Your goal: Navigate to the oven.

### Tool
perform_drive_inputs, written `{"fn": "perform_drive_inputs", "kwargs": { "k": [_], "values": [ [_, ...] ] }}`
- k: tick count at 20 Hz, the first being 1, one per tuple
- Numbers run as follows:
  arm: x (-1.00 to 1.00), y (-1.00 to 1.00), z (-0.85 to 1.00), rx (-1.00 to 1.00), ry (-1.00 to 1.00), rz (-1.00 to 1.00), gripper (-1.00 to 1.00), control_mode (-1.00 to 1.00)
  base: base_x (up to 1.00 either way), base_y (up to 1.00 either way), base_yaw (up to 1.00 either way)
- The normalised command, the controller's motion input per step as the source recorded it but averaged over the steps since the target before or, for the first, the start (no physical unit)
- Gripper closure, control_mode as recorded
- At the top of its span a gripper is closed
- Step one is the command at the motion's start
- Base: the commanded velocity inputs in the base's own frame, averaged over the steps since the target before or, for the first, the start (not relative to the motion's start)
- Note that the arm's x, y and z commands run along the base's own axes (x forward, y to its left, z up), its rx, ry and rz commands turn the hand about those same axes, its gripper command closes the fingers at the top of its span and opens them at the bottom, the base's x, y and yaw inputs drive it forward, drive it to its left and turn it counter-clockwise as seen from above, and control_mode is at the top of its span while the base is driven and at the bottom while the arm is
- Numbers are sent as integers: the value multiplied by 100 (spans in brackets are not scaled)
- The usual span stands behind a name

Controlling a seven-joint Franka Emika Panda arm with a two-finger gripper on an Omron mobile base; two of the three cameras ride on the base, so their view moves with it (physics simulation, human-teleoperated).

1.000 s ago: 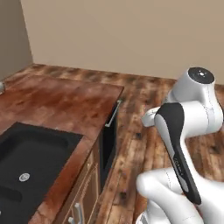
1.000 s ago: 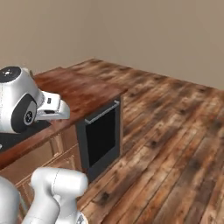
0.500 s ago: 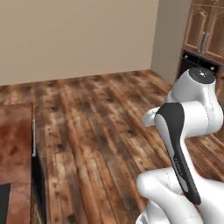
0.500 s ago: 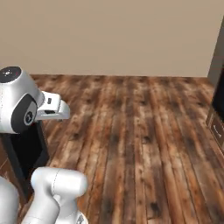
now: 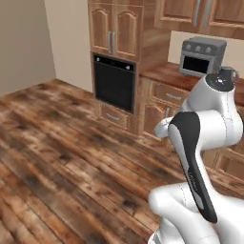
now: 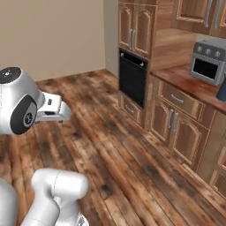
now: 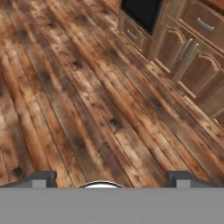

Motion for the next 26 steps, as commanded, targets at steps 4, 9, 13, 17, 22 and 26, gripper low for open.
{"fn": "perform_drive_inputs", "kwargs": {
  "k": [4,9,13,17,22,26],
  "values": [
    [0,0,0,0,0,0,-100,100,96,-1,-56],
    [0,0,0,0,0,0,-100,100,100,20,-48],
    [0,0,0,0,0,0,-100,100,100,63,-51],
    [0,0,0,0,0,0,-100,100,100,96,-54],
    [0,0,0,0,0,0,-100,100,100,100,-50],
    [0,0,0,0,0,0,-100,100,100,100,-47]
  ]
}}
